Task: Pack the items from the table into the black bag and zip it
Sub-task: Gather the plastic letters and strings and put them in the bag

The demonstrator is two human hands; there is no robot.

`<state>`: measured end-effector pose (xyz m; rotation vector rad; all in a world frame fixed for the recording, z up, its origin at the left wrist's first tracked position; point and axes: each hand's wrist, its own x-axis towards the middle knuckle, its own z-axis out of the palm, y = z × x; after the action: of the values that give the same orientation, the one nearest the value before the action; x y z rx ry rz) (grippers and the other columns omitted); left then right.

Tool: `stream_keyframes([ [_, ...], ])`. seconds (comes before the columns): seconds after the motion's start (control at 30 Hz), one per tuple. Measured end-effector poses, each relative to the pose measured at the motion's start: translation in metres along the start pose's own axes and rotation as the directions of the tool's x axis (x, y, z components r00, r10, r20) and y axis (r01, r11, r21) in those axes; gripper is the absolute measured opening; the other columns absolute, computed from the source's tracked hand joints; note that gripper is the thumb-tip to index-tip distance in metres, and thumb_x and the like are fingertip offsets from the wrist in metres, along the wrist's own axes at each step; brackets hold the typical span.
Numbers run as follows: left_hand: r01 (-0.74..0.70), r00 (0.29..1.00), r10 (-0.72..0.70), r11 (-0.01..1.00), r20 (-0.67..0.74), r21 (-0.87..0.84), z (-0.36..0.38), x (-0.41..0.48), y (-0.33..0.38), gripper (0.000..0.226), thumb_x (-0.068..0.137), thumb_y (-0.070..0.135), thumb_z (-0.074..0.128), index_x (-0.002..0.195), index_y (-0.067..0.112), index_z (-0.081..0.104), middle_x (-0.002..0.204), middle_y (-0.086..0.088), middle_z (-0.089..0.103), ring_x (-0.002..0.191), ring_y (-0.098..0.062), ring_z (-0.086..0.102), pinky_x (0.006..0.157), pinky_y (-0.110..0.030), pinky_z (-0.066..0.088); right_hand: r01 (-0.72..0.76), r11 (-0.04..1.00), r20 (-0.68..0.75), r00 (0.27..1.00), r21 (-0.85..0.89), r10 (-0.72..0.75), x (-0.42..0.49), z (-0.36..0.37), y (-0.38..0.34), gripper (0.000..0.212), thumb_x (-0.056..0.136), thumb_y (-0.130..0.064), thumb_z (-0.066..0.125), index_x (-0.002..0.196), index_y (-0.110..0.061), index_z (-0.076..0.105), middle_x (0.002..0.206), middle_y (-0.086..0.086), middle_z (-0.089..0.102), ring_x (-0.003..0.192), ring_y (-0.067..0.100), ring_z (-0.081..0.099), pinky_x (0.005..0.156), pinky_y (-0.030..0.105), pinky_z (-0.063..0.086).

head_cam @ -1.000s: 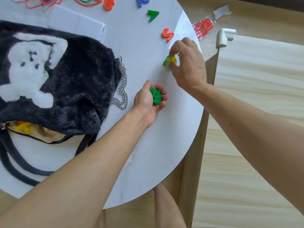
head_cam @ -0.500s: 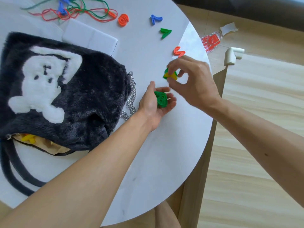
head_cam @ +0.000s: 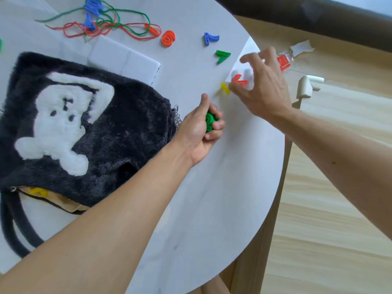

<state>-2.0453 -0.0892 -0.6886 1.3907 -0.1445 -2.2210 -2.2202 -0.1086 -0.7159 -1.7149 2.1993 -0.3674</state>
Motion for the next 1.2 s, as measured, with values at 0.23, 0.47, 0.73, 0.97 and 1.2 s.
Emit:
stream_keyframes([
  [0.23,-0.004,0.993,0.003,1.000,-0.121,-0.004,-0.004,0.002,0.002,0.042,0.104,0.041,0.042,0.071,0.015,0.043,0.067,-0.002,0.043,0.041,-0.008,0.038,0.032,-0.013,0.020,0.110,0.993,0.125,0.986,-0.030,-0.105,0.008,0.008,0.002,0.046,0.090,-0.036,0.070,0.131,-0.019,0.058,0.122,0.011,0.049,0.107,0.029,0.055,0.084,0.040,0.049],
  [0.47,0.001,0.982,0.005,0.999,-0.188,0.035,-0.007,0.001,-0.005,0.042,0.104,0.039,0.044,0.071,0.013,0.044,0.066,-0.004,0.045,0.042,-0.010,0.040,0.034,-0.015,0.020,0.166,0.976,-0.010,0.986,0.138,-0.166,0.023,0.003,-0.029,0.043,0.092,-0.016,0.068,0.132,-0.015,0.051,0.125,0.006,0.055,0.099,0.008,0.053,0.082,0.022,0.038],
  [0.73,0.002,0.982,0.009,0.998,-0.186,0.063,-0.004,-0.003,-0.008,0.042,0.104,0.039,0.044,0.071,0.013,0.044,0.066,-0.003,0.045,0.042,-0.009,0.040,0.034,-0.015,0.020,0.198,0.966,0.121,0.976,-0.168,-0.179,0.045,0.023,-0.035,0.063,0.088,-0.062,0.055,0.133,-0.019,0.050,0.134,0.010,0.040,0.121,0.028,0.041,0.090,0.042,0.043],
  [0.97,-0.006,0.979,0.025,0.996,-0.204,0.091,-0.003,-0.008,-0.007,0.041,0.104,0.039,0.045,0.071,0.013,0.045,0.066,-0.004,0.045,0.041,-0.009,0.040,0.034,-0.015,0.021,0.281,0.950,0.117,0.957,-0.135,-0.266,0.041,0.031,-0.034,0.030,0.098,-0.033,0.058,0.120,-0.014,0.058,0.120,0.013,0.047,0.109,0.030,0.046,0.078,0.047,0.052],
  [1.2,-0.006,0.972,0.023,0.997,-0.232,0.077,-0.007,-0.012,-0.007,0.043,0.104,0.039,0.044,0.071,0.012,0.046,0.064,-0.005,0.045,0.043,-0.011,0.042,0.033,-0.015,0.023,0.220,0.975,0.157,0.963,0.015,-0.219,0.033,0.019,-0.036,0.032,0.098,-0.025,0.063,0.128,-0.018,0.063,0.118,0.010,0.054,0.105,0.025,0.055,0.083,0.030,0.042],
])
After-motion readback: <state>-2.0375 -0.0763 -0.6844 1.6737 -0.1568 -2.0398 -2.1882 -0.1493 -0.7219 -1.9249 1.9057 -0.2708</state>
